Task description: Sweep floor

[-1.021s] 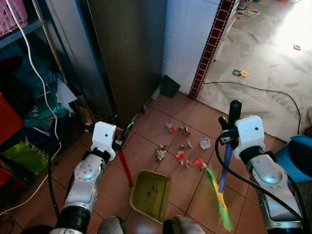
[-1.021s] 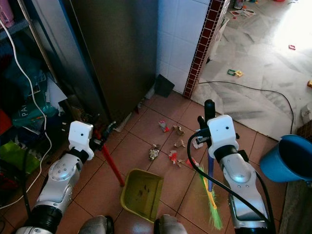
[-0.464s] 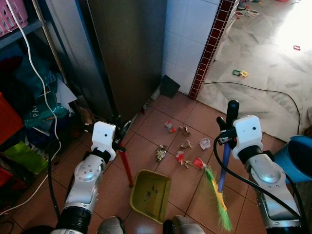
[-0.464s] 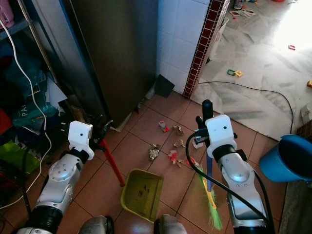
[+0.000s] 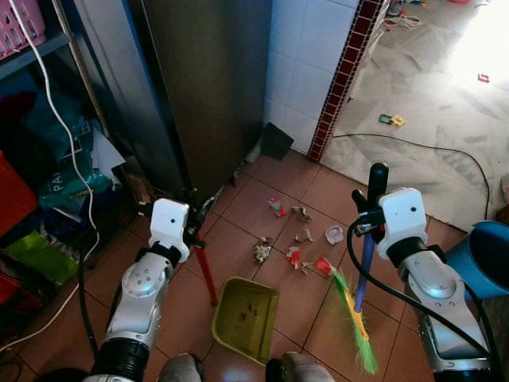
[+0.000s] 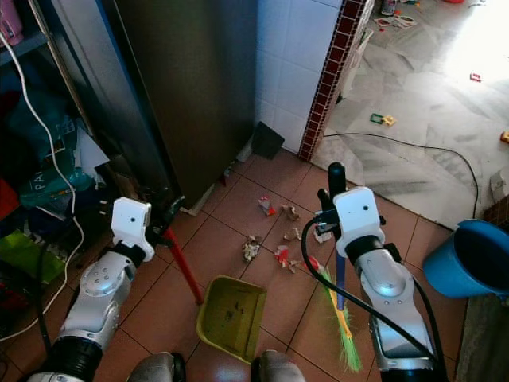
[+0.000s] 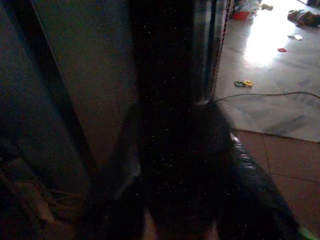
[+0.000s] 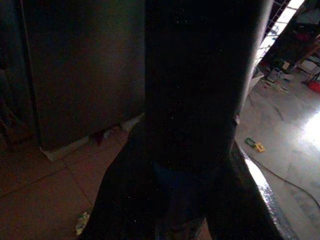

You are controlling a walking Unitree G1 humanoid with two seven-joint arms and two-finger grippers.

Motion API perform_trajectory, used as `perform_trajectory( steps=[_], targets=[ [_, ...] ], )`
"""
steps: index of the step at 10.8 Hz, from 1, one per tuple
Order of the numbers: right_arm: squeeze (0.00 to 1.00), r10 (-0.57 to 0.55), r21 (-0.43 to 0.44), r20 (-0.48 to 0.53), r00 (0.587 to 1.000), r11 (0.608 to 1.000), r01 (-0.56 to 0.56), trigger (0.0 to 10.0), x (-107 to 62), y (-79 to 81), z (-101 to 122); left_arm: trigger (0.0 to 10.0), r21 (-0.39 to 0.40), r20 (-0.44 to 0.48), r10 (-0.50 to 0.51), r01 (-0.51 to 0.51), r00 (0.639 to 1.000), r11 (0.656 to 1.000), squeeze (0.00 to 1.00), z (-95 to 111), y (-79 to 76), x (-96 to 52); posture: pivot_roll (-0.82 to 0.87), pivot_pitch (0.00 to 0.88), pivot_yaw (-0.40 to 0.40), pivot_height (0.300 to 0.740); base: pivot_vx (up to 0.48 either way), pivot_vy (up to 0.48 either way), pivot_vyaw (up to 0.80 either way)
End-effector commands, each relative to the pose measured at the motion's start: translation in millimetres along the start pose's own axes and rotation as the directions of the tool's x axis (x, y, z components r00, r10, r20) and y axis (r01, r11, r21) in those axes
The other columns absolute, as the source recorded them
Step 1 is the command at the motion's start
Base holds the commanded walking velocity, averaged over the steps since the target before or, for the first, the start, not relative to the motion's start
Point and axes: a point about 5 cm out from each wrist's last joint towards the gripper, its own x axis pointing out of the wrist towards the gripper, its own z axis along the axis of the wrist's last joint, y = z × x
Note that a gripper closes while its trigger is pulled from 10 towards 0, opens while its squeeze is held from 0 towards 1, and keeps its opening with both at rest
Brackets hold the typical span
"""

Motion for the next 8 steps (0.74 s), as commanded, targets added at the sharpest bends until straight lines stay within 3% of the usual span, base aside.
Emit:
perform_trajectory(
  steps=[1,8],
  targets=[
    [0.0,-0.016,-0.029,0.03,0.999,0.999,0.017,10.0,1.3,-4.4,7,10.0,0.023,-0.014,-0.002,0.002,1.0,1.0,1.0,0,-2.1,-5.2,-0.11,0.107,-0.065,0.74,0.0,0.0,0.0],
    [0.0,0.009,-0.014,0.034,0.999,1.0,-0.008,10.0,8.0,3.1,5,10.0,0.013,-0.034,-0.026,0.026,0.999,1.0,1.0,10,-10.2,-31.6,-0.07,0.096,-0.074,0.74,0.0,0.0,0.0]
  ],
)
